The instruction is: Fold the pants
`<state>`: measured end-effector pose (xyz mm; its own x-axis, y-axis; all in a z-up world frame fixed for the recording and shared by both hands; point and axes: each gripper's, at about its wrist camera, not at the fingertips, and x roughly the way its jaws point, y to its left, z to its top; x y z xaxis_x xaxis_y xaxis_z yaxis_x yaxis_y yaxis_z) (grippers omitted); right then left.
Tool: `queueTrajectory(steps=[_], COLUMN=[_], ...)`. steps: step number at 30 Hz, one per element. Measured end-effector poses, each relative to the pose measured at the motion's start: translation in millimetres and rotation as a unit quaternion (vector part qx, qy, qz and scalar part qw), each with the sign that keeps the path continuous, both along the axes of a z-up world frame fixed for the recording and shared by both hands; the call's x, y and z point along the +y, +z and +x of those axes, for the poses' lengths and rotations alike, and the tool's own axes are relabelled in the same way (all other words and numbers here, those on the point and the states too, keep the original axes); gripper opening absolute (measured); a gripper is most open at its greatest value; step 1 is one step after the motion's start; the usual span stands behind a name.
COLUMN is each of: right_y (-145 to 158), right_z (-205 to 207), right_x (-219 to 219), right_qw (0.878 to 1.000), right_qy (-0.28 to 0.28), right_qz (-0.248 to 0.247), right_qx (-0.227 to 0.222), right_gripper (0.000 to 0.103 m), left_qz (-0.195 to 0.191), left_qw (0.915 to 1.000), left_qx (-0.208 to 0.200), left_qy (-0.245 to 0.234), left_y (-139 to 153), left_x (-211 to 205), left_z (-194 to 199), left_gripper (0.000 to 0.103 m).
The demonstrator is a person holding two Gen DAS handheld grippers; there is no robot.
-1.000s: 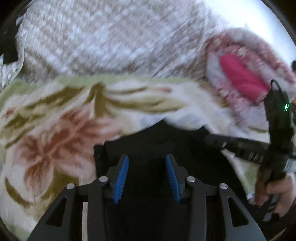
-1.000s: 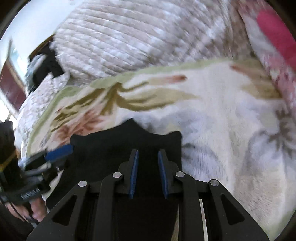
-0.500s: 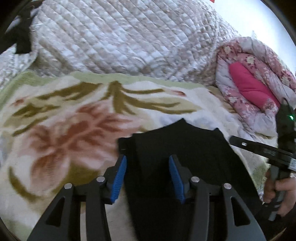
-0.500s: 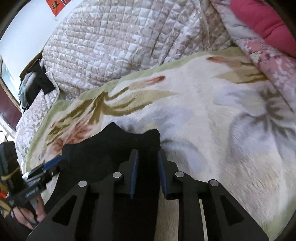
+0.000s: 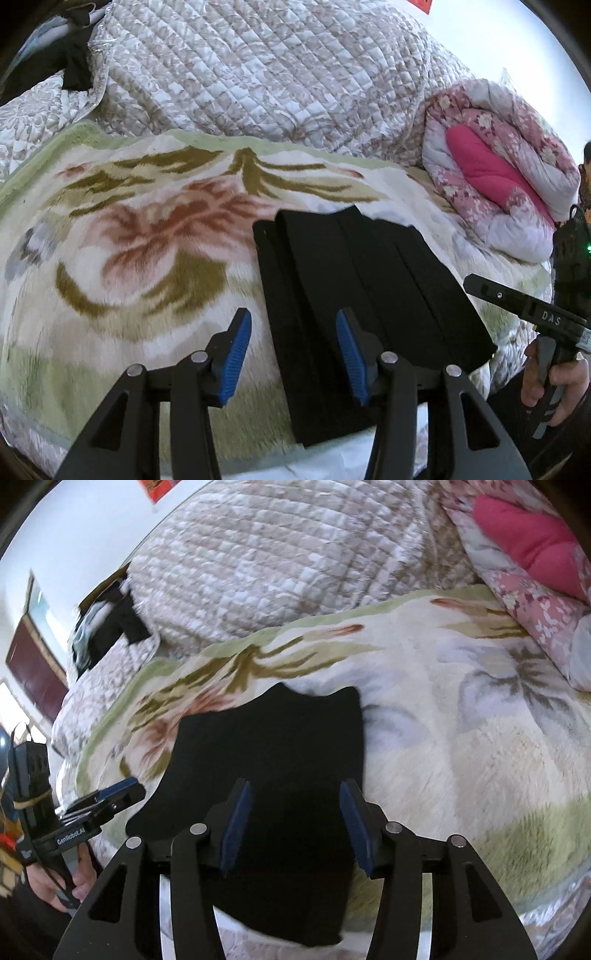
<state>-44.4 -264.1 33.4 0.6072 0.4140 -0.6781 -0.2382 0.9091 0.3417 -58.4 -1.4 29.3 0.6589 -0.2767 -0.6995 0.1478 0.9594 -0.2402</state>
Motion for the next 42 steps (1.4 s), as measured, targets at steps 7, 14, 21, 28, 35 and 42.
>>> queueTrajectory(steps=[7,14,21,28,35,42], right_y=[-6.2,-10.0,-7.5,0.3,-14.9,-25.6], right_z=[-5.8,-0.6,0.1,17.4,35.8,33.7], right_x=[19.0,12.7,7.1,-2.8,-16.3,-20.0], right_qw=[0.999,1.0,0.999,0.999,0.998,0.996], right_qy=[0.024,0.011,-0.004,-0.015,-0.031,-0.035], right_qz=[-0.034,-0.026,-0.035,-0.03,0.013,0.038], right_qx=[-0.003,0.001,-0.002,0.009,0.052,0.071], right_gripper=[0.05,0.05,0.051,0.051,0.054,0.054], left_qz=[0.007,0.004,0.005,-0.008,-0.047,-0.07], left_qw=[0.9997,0.9997,0.9998,0.9997,0.9979,0.9957], left_qx=[0.0,0.013,0.012,0.008,0.038,0.059], left_qy=[-0.023,-0.019,-0.016,-0.02,-0.025,-0.013], left_y=[-1.0,-8.3,-7.1,7.4,-4.6,-21.8], left_x=[-11.9,-9.1,-9.3,-9.6,-6.7,4.2], left_z=[-6.5,-2.7,-0.1,14.0,40.5,36.9], left_gripper=[0.051,0.056,0.057,0.057,0.059,0.062])
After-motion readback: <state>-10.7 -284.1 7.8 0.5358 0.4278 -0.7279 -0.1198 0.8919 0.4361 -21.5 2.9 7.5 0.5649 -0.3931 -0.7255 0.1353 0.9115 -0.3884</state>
